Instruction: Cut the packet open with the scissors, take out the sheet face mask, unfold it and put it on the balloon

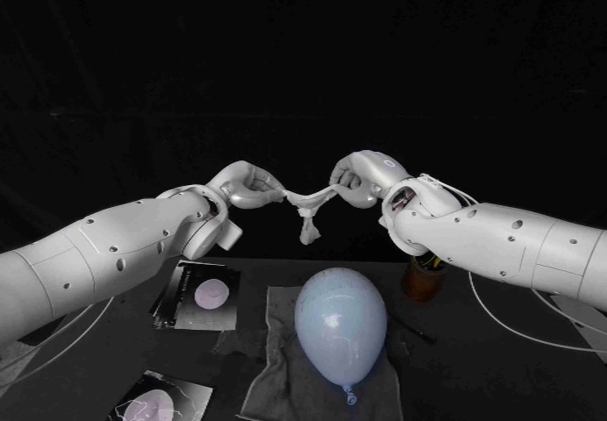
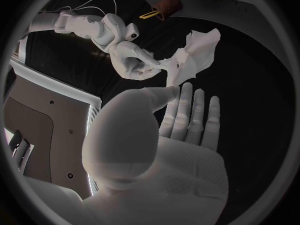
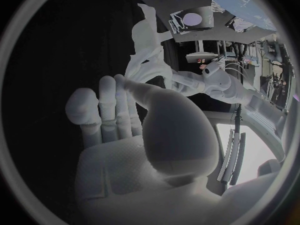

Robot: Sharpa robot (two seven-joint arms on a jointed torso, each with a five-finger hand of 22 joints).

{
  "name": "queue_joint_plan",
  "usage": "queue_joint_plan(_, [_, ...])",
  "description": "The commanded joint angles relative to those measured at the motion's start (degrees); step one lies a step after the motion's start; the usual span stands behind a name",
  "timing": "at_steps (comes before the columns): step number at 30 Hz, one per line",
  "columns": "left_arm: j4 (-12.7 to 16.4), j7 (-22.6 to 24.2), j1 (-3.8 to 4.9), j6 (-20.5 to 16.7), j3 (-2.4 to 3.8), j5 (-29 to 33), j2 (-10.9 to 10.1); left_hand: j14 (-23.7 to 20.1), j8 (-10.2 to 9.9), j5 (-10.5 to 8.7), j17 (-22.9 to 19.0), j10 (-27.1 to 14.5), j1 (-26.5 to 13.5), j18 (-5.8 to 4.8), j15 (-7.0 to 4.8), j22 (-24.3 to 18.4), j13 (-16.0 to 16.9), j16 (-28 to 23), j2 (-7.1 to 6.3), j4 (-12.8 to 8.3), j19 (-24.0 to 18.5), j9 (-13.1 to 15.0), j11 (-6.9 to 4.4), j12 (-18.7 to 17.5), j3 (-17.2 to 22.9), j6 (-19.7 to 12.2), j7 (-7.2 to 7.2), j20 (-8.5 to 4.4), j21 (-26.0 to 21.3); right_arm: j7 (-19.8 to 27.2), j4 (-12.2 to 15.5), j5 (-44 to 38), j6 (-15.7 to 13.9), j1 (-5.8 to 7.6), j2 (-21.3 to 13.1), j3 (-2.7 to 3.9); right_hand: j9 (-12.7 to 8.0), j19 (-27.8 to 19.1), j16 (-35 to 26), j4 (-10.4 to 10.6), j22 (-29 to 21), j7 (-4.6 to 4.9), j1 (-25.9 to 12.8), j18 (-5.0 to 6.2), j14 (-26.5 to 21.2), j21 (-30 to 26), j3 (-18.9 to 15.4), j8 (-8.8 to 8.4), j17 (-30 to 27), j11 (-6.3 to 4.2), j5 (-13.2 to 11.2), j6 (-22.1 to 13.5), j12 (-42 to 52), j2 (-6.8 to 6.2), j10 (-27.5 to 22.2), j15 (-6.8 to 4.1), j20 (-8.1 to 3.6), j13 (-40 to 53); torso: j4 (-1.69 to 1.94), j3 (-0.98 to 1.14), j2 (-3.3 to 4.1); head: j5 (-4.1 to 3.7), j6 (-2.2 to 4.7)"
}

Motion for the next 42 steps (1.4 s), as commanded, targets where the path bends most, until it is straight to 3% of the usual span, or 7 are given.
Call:
queue_joint_plan(1, [-0.41,-0.60,0.98,0.68,0.07,-0.93,0.37,-0.15,0.38,0.38,0.08,0.01,-0.57,-0.40,-0.21,0.10,0.10,0.28,-0.01,-0.14,0.37,2.49,-0.08,0.39,0.60,0.28,0.06,0.00,0.32,-2.21,0.39,-12.66,2.09,0.57,0.34,0.04,0.11,0.25,-0.09,0.07,6.67,0.01,0.47,-0.31,-0.30,0.49,0.15,0.30,-0.06,-0.07,0.39,0.28,0.10,-0.22,0.65,-0.23,0.14,0.11,0.02,0.03,0.08,-0.10,0.16])
queue_joint_plan(11, [-1.89,-1.35,4.04,0.31,0.02,-2.77,0.59,-0.04,0.50,0.40,0.19,0.09,-1.39,-0.23,-0.29,0.11,0.26,0.46,-0.10,-0.84,0.38,2.84,-0.20,0.70,1.48,0.41,0.22,0.00,0.37,-8.39,-0.70,-27.12,5.83,1.64,1.24,0.05,0.35,1.03,-0.02,0.74,7.06,-0.42,-0.17,-0.56,0.14,1.87,0.15,0.56,-0.12,-0.38,0.39,0.73,0.06,-0.69,1.30,-0.43,0.08,0.24,0.01,0.01,-0.04,-0.29,0.18])
queue_joint_plan(16, [-2.25,-1.98,5.41,0.18,-0.03,-4.20,0.69,0.07,0.60,0.41,0.26,0.16,-1.95,-0.11,-0.34,0.14,0.38,0.60,-0.18,-1.31,0.44,3.11,-0.27,0.92,2.06,0.50,0.28,-0.02,0.44,-12.55,-0.92,-31.17,5.73,1.78,1.49,0.05,0.49,1.64,-0.01,1.07,7.34,-0.68,-0.38,-0.74,0.54,2.89,0.31,0.69,-0.19,-0.61,0.40,0.97,-0.02,-1.05,1.72,-0.65,-0.06,0.31,0.07,0.07,0.02,-0.15,0.29])
queue_joint_plan(23, [-3.03,-2.99,6.00,-0.26,-0.10,-6.38,1.10,0.11,0.66,0.41,0.31,0.16,-2.31,-0.05,-0.40,0.17,0.46,0.67,-0.22,-1.65,0.51,3.31,-0.31,1.06,2.50,0.55,0.31,0.02,0.51,-17.58,-0.77,-34.19,4.39,2.05,1.41,0.20,0.60,2.07,-0.03,1.36,7.51,-0.81,-0.56,-0.87,0.90,3.53,0.45,0.79,-0.25,-0.74,0.40,1.15,-0.10,-1.32,2.07,-0.78,-0.17,0.36,-0.10,-0.01,0.10,-0.28,0.38])
queue_joint_plan(29, [-3.55,-3.53,6.10,-0.54,-0.13,-6.98,1.47,0.08,0.68,0.41,0.32,0.12,-2.52,-0.04,-0.42,0.21,0.50,0.69,-0.23,-1.86,0.63,3.43,-0.33,1.12,2.79,0.53,0.36,0.04,0.60,-19.81,-0.35,-35.04,1.72,2.18,1.40,0.37,0.63,2.09,-0.05,1.45,7.50,-0.85,-0.60,-0.86,0.99,3.51,0.52,0.82,-0.28,-0.77,0.40,1.20,-0.14,-1.41,2.15,-0.82,-0.20,0.37,0.05,0.03,0.13,-0.28,0.41])
queue_joint_plan(42, [-4.35,-4.57,6.13,-1.11,-0.46,-7.26,2.01,0.14,0.71,0.41,0.37,0.13,-2.86,0.04,-0.44,0.29,0.58,0.78,-0.19,-2.10,0.89,3.62,-0.34,1.27,3.15,0.53,0.40,0.02,0.80,-19.19,1.34,-34.13,-9.06,2.25,1.00,0.74,0.79,2.45,-0.25,1.97,7.60,-1.07,-0.82,-0.96,1.42,3.93,0.82,0.95,-0.44,-0.96,0.40,1.46,-0.35,-1.86,2.62,-0.99,-0.37,0.43,-0.02,0.06,0.00,-0.12,0.38])
